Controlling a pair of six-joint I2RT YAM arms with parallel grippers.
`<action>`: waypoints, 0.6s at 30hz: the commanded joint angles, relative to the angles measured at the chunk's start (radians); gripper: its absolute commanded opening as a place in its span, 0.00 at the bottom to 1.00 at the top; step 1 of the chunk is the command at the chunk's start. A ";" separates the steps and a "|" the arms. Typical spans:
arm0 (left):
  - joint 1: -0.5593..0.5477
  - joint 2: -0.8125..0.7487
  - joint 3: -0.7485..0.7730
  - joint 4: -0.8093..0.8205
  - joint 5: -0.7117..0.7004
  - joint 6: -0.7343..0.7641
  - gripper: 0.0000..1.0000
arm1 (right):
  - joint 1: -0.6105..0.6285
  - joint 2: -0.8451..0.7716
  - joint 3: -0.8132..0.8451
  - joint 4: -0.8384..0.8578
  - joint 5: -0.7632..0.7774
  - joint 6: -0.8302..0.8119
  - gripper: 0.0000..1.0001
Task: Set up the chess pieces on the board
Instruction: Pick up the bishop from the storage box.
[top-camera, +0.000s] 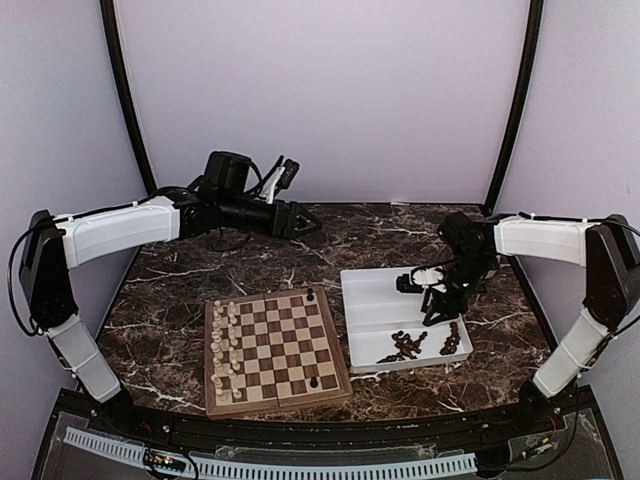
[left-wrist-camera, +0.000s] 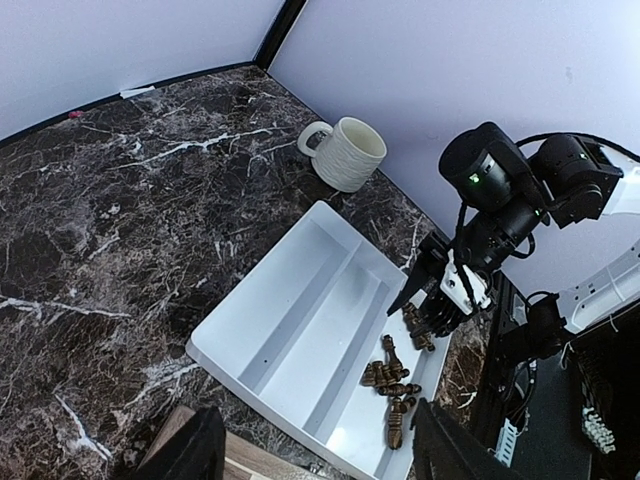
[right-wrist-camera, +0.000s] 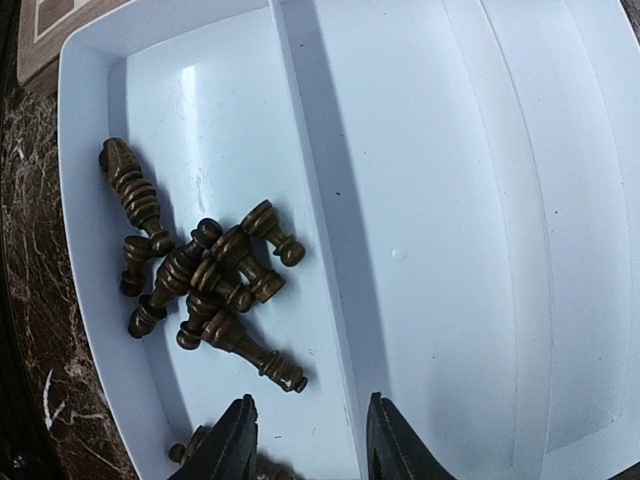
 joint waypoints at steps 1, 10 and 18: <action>-0.001 -0.015 0.035 0.002 0.022 -0.009 0.66 | 0.021 0.022 -0.012 -0.008 0.012 -0.101 0.41; -0.002 -0.028 0.004 0.022 0.011 -0.030 0.66 | 0.107 0.044 -0.037 -0.007 0.082 -0.126 0.42; -0.001 -0.033 0.000 0.020 0.004 -0.024 0.67 | 0.166 0.055 -0.047 0.007 0.144 -0.121 0.42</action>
